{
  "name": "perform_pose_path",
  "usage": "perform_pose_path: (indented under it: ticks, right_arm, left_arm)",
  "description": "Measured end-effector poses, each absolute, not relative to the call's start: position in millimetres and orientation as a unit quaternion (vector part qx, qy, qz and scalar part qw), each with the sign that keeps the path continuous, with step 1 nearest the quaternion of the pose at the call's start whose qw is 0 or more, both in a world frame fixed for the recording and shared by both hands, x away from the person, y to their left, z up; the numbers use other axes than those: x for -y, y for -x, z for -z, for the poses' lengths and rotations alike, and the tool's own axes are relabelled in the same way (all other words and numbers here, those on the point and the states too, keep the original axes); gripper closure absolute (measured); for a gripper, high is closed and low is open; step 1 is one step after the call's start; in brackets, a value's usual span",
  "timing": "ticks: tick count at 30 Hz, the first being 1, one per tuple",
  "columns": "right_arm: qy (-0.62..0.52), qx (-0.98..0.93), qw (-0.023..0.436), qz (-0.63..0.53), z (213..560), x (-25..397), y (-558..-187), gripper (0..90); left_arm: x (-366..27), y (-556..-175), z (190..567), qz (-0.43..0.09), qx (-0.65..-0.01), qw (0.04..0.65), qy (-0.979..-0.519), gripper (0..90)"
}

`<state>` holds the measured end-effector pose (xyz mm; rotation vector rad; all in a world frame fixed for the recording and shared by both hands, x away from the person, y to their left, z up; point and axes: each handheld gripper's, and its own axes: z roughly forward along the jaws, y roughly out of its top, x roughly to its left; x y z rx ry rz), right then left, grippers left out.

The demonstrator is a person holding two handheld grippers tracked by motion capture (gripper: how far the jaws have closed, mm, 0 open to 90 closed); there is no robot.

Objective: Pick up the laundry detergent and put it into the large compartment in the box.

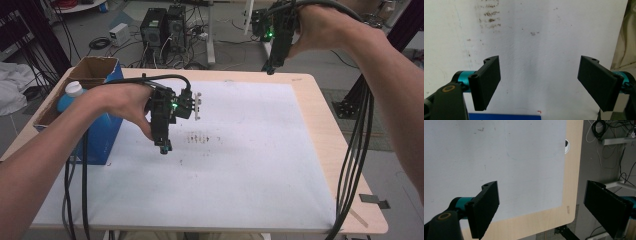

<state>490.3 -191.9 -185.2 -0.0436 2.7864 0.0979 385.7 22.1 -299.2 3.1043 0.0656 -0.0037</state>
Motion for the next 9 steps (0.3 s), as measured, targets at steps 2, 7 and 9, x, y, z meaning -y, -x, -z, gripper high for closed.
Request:
perform_pose_path:
  ticks: [2, 7, 9]
  right_arm:
    - [0.013, -0.984, 0.175, -0.035, 185.0, 191.0, -489.6, 12.3]
    - [0.013, -0.984, 0.175, -0.038, 185.9, 189.7, -488.9, 12.3]
    - [0.012, -0.984, 0.175, -0.035, 187.0, 190.0, -488.9, 12.2]
  left_arm:
    - [-22.2, -385.1, 298.6, 0.001, -0.024, 0.02, -1.0, 18.6]
    - [-23.7, -384.5, 298.7, 0.001, -0.02, 0.02, -1.0, 18.6]
    - [-24.5, -385.2, 298.9, 0.0, -0.018, 0.023, -1.0, 18.7]
